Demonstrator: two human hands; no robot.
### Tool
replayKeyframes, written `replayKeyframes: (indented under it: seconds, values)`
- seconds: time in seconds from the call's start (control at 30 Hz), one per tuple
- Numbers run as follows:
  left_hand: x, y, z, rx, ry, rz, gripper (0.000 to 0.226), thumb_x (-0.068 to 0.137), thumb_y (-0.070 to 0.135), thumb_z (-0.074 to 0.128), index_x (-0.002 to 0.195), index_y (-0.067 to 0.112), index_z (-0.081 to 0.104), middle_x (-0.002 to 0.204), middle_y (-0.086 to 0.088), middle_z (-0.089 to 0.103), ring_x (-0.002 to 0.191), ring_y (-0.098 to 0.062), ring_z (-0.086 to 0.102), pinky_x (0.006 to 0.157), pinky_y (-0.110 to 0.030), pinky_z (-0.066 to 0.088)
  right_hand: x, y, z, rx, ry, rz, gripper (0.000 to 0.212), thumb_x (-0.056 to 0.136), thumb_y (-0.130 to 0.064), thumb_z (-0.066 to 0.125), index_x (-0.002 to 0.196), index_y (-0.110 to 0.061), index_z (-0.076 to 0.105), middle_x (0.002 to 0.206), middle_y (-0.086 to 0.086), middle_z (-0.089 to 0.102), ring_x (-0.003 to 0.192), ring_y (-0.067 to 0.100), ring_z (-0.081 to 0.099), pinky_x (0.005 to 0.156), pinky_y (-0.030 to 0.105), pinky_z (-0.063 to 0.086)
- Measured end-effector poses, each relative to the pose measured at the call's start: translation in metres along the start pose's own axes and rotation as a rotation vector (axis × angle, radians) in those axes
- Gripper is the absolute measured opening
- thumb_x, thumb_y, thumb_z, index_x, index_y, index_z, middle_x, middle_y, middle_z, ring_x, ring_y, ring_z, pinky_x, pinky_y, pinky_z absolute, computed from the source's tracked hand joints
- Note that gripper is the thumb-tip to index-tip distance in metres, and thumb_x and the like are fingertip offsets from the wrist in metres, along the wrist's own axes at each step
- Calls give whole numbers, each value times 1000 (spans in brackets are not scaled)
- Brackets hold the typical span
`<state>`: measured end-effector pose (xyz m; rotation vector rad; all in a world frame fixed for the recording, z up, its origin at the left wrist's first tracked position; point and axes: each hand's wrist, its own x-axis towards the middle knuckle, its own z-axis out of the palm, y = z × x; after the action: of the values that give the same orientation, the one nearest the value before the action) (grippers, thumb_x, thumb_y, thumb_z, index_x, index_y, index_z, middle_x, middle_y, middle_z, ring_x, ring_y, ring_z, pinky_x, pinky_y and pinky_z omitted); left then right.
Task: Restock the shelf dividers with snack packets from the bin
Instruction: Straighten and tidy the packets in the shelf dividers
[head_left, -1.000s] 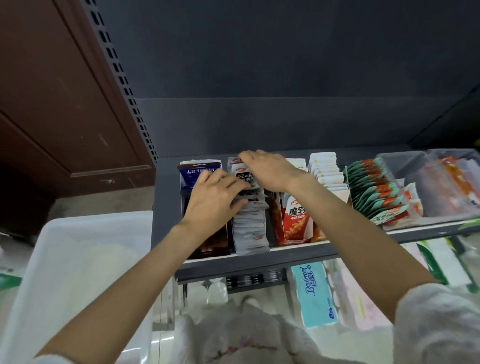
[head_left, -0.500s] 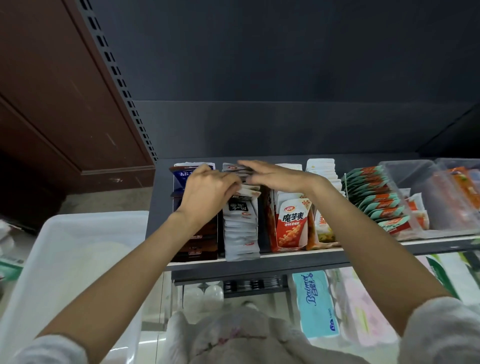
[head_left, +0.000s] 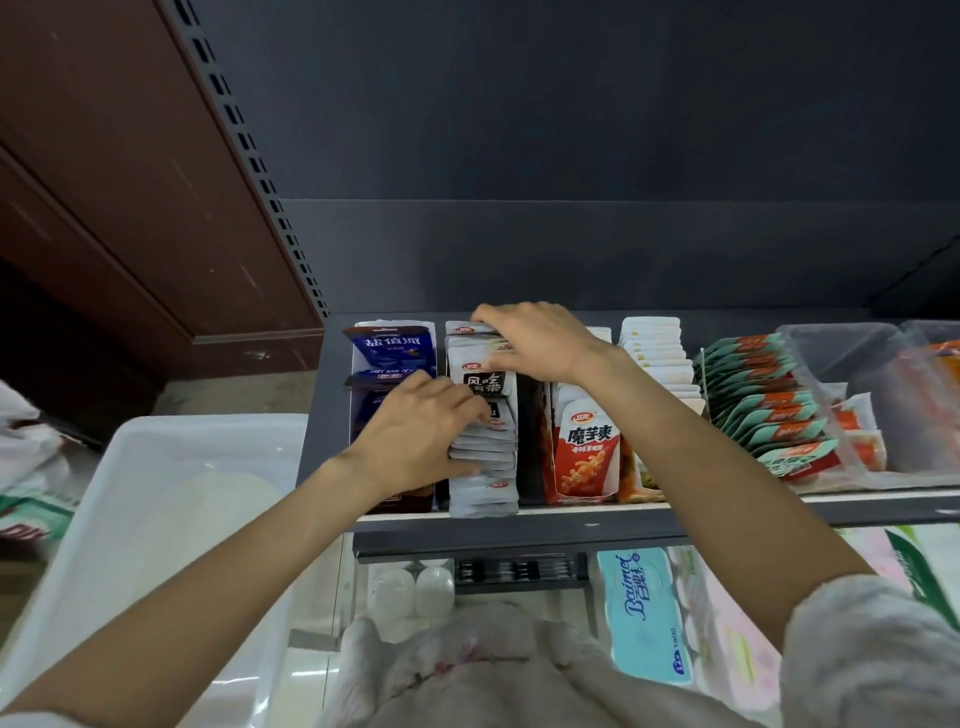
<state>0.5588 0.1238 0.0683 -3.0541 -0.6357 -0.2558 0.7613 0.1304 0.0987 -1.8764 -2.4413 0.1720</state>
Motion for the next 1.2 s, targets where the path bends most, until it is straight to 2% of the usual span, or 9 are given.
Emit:
replayKeyframes:
  seconds: [0.23,0.47,0.63,0.73,0.8,0.9,0.97,1.07,1.2]
  values:
    - [13,7,7,123,30,23,14,64,17,77,76,18,71,68,3,67,57,-16,62,65,-28,45,-2,3,0,34,17,4,47,88,-43,61,125,-20,45,116,0,62,100,23,59,72,31,37]
    - [18,10,12,103,13,-12,19,66,10,80,79,24,76,64,6,68,55,-13,63,61,-25,47,-7,7,0,189,-43,53,60,90,-33,61,143,-35,34,137,-1,53,120,22,51,89,37,44]
    - [24,-2,-5,156,54,-159,18,65,11,80,67,26,72,57,8,65,45,-14,52,69,-26,29,-12,9,-4,493,-265,128,58,98,-48,37,150,-36,14,157,-3,21,144,22,16,115,44,21]
    - [25,-6,-6,86,153,-205,12,67,16,82,71,21,72,66,4,70,47,-19,54,70,-31,25,-22,5,-5,535,-412,154,91,88,-54,56,151,-31,-5,160,-3,0,146,21,-5,118,45,10]
    - [24,-7,-3,56,224,-225,17,66,20,85,76,19,71,71,4,71,52,-19,57,71,-32,26,-27,-5,0,357,-317,128,107,79,-50,69,151,-24,-5,158,4,9,144,22,7,114,38,21]
    - [18,-5,-1,63,344,-222,20,68,17,81,78,17,63,76,2,65,65,-21,58,71,-32,28,-25,-14,9,138,-59,89,95,82,-53,64,151,-18,10,149,10,32,136,25,31,102,35,35]
    - [12,0,-1,67,398,-136,17,73,15,73,81,16,58,78,0,61,72,-22,55,71,-32,31,-23,-12,9,99,-23,61,85,86,-50,60,151,-17,14,147,10,36,133,25,36,99,36,38]
    - [0,9,4,96,237,64,24,68,31,75,84,17,62,80,1,62,75,-20,57,73,-32,31,-23,-7,7,92,-37,56,82,88,-47,59,150,-18,14,148,9,37,133,25,36,101,35,36]
    - [1,10,13,230,-100,87,37,59,43,80,85,20,68,77,2,66,77,-19,61,76,-33,30,-23,-11,7,94,-50,54,82,88,-46,60,150,-18,14,148,9,36,134,24,35,101,36,37]
